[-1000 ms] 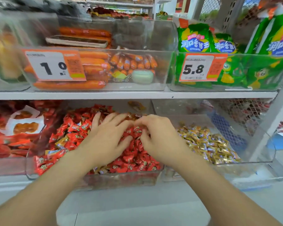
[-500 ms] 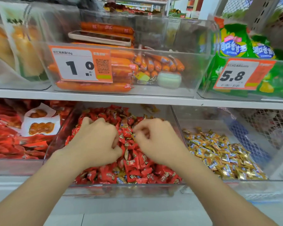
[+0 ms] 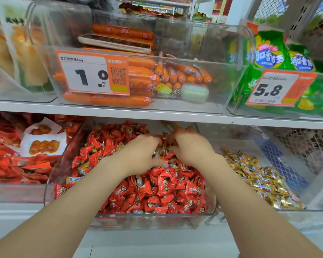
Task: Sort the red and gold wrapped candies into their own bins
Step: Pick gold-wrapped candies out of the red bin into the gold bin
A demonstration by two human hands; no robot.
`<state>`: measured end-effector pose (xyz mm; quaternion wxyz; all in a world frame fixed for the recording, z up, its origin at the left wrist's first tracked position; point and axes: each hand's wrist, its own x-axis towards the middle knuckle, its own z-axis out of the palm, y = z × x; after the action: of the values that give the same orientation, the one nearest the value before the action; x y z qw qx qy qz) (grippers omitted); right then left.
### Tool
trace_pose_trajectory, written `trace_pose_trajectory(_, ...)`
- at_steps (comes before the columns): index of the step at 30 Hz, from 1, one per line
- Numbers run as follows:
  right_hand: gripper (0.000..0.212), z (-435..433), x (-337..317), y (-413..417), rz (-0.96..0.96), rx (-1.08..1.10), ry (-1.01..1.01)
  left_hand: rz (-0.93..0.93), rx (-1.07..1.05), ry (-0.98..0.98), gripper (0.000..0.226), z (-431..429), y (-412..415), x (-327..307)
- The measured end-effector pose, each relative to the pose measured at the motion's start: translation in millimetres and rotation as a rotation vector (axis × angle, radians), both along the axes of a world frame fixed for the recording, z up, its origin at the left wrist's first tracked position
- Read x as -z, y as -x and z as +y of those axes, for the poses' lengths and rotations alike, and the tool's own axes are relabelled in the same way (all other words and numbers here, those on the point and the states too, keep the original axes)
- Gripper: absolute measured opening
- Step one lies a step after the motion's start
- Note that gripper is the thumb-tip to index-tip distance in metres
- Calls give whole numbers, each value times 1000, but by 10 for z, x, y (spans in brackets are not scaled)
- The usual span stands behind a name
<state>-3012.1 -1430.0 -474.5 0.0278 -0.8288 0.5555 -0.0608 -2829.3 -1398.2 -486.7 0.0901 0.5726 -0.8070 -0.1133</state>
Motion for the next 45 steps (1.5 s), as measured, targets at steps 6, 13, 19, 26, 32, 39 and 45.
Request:
trace_pose_trajectory(6,24,67,-111,93,-184,-24,-34,-86,30,-35,49,52,-52,-29)
trace_pose_trajectory(13,39,132,-139,28,-179,-110,-65,-24,-21,30,29,192,-68,-61)
trace_pose_trajectory(19,22,91,-61,-136,-162,-62,-37,237,-32,131,11,244,-140,-60)
trace_pose_trajectory(26,17,14,55,-199,-204,-43,-86,195,-59,215,23,385,-141,-152)
trace_pose_trajectory(32,28,154,-169,41,-359,-74,-122,255,-110,312,17,387,-299,-160)
trace_pose_trajectory(39,27,328,-261,165,-518,-75,-119,220,-61,135,27,430,-319,-157)
trace_pose_trajectory(45,33,395,-214,127,-288,-98,-77,97,-7,92,19,393,-181,-112)
